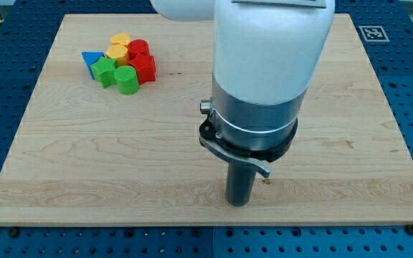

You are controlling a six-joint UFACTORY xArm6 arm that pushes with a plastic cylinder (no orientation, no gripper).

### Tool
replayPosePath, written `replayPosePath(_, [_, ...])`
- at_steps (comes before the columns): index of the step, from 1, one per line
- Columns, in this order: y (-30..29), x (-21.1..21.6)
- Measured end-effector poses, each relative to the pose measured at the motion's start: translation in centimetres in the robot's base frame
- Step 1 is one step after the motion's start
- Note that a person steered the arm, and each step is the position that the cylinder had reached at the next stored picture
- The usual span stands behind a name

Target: Push the blue cube to the center

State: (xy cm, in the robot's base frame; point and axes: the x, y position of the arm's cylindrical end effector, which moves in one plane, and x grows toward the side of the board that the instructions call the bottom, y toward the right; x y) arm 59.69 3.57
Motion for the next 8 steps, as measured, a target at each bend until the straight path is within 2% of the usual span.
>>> replayPosePath(3, [0.5,1.9])
replayPosePath(4, [4.6,1.9])
replayPosePath(5, [8.5,-0.5])
replayPosePath(6, [8.6,-5.5])
replayPosePath(8, [2.2,-7.4])
